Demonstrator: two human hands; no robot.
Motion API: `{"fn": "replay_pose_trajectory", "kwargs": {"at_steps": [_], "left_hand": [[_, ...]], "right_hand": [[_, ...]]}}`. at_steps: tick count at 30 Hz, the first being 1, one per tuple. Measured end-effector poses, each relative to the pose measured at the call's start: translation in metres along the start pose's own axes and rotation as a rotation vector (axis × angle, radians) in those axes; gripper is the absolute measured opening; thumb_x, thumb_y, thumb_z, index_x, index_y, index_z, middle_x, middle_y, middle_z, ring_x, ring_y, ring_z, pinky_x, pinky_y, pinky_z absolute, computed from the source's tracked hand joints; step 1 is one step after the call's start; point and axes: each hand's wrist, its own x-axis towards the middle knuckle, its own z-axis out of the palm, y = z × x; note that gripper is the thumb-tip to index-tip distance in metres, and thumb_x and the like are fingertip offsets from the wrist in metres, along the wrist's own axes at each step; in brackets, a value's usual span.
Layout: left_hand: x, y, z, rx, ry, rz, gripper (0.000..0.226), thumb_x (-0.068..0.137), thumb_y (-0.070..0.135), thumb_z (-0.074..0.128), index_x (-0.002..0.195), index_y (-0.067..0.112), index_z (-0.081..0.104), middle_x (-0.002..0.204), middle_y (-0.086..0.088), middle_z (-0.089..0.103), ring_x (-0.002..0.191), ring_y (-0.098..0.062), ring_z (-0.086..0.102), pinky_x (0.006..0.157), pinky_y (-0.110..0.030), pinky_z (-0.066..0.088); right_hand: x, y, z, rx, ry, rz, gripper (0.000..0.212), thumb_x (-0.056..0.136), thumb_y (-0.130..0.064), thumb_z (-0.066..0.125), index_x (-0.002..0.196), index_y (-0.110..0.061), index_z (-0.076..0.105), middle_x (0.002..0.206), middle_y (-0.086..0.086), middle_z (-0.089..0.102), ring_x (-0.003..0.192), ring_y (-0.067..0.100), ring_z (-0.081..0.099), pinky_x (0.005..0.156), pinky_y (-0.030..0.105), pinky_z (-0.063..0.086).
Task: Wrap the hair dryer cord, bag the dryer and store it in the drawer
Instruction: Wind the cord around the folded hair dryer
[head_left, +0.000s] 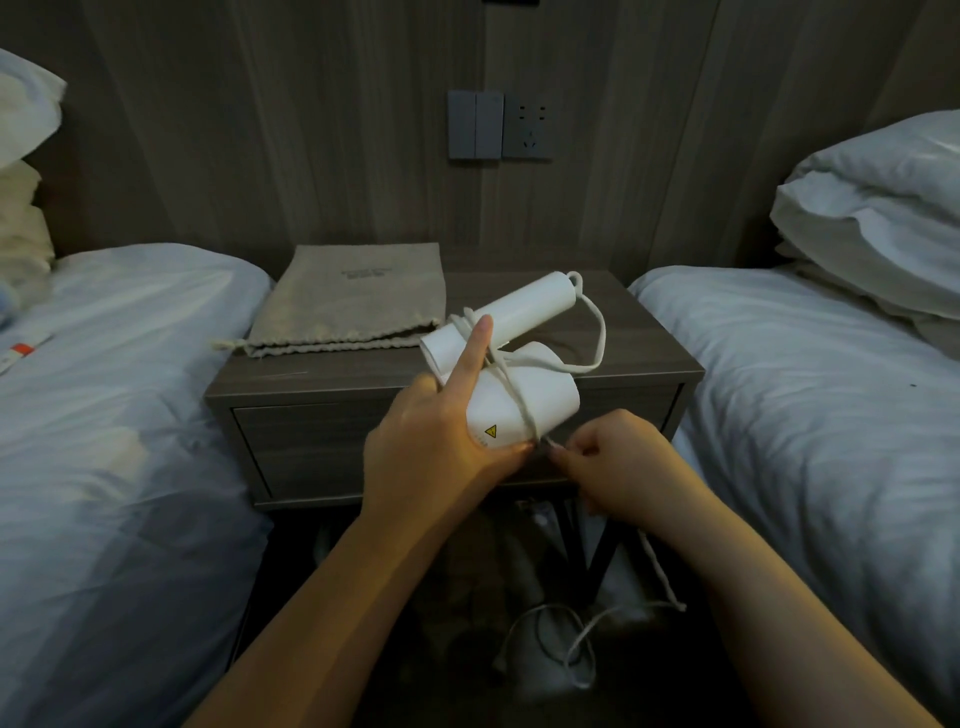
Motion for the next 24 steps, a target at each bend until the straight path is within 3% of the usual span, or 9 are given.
{"fn": "replay_pose_trajectory", "kwargs": {"at_steps": [2,5,7,10,14,17,19,22,24], "left_hand": [[0.0,-0.002,-0.001,0.023,0.034,-0.005,0.105,0.064,0.065,0.065,0.137,0.05,-0.009,0.106,-0.003,0.053,0.093,-0.019,0.054,0.066,-0.03,0.037],[0.0,-0.009,-0.001,0.032,0.072,-0.031,0.11,0.063,0.057,0.073,0.138,0.048,-0.006,0.109,-0.005,0.054,0.096,-0.022,0.055,0.067,-0.03,0.036],[0.002,-0.011,-0.002,0.055,0.08,-0.058,0.111,0.063,0.056,0.074,0.137,0.049,-0.008,0.112,-0.004,0.053,0.099,-0.021,0.054,0.068,-0.03,0.036],[0.004,-0.015,-0.001,0.074,0.068,-0.07,0.112,0.064,0.054,0.075,0.141,0.047,-0.005,0.113,-0.005,0.053,0.101,-0.021,0.054,0.068,-0.031,0.037],[0.005,-0.019,-0.001,0.09,0.008,-0.034,0.108,0.065,0.057,0.072,0.142,0.049,-0.003,0.11,-0.004,0.052,0.097,-0.021,0.053,0.069,-0.031,0.036],[0.006,-0.02,-0.002,0.132,-0.032,0.056,0.106,0.065,0.06,0.069,0.142,0.049,-0.002,0.107,-0.004,0.053,0.094,-0.021,0.054,0.067,-0.029,0.038],[0.006,-0.02,-0.004,0.192,-0.106,0.135,0.108,0.066,0.059,0.069,0.139,0.052,-0.01,0.109,-0.003,0.053,0.095,-0.02,0.052,0.067,-0.03,0.042],[0.006,-0.022,-0.003,0.238,-0.245,0.204,0.106,0.069,0.061,0.065,0.13,0.06,-0.022,0.115,0.0,0.048,0.103,-0.017,0.047,0.072,-0.031,0.044],[0.005,-0.024,0.0,0.284,-0.301,0.24,0.103,0.069,0.063,0.063,0.13,0.06,-0.02,0.115,0.001,0.046,0.103,-0.016,0.046,0.07,-0.029,0.041]], "right_hand": [[-0.001,-0.001,-0.002,0.012,-0.026,0.015,0.034,0.091,-0.032,0.053,0.067,-0.011,0.065,0.044,-0.003,0.058,0.03,-0.001,0.048,0.043,0.015,0.036],[-0.005,-0.005,-0.005,-0.026,-0.094,-0.004,0.034,0.091,-0.031,0.052,0.061,-0.017,0.06,0.045,-0.003,0.059,0.034,0.0,0.052,0.048,0.021,0.042],[-0.009,-0.005,-0.005,-0.121,-0.165,-0.097,0.028,0.091,-0.03,0.051,0.066,-0.019,0.061,0.062,-0.002,0.064,0.058,0.008,0.063,0.061,0.029,0.051],[-0.016,-0.008,-0.004,-0.27,-0.247,-0.234,0.016,0.09,-0.022,0.048,0.097,-0.02,0.063,0.096,0.001,0.066,0.089,0.021,0.062,0.079,0.035,0.051],[-0.019,-0.009,-0.011,-0.34,-0.06,-0.363,0.011,0.089,-0.017,0.046,0.086,-0.022,0.056,0.082,-0.002,0.06,0.08,0.022,0.059,0.067,0.033,0.045],[-0.019,-0.005,-0.014,-0.361,0.243,-0.527,0.013,0.087,-0.024,0.051,0.083,-0.02,0.063,0.077,0.0,0.068,0.072,0.026,0.063,0.062,0.035,0.049],[-0.018,0.0,-0.014,-0.375,0.456,-0.609,0.021,0.077,-0.031,0.068,0.064,-0.015,0.061,0.058,0.001,0.065,0.052,0.026,0.061,0.047,0.03,0.044],[-0.016,0.002,-0.016,-0.451,0.56,-0.441,0.056,0.06,-0.047,0.08,0.046,-0.022,0.032,0.04,-0.001,0.049,0.038,0.025,0.049,0.043,0.026,0.031],[-0.013,0.001,-0.019,-0.317,0.403,-0.291,0.057,0.063,-0.05,0.077,0.043,-0.019,0.033,0.041,-0.004,0.045,0.045,0.016,0.047,0.047,0.028,0.034]]}}
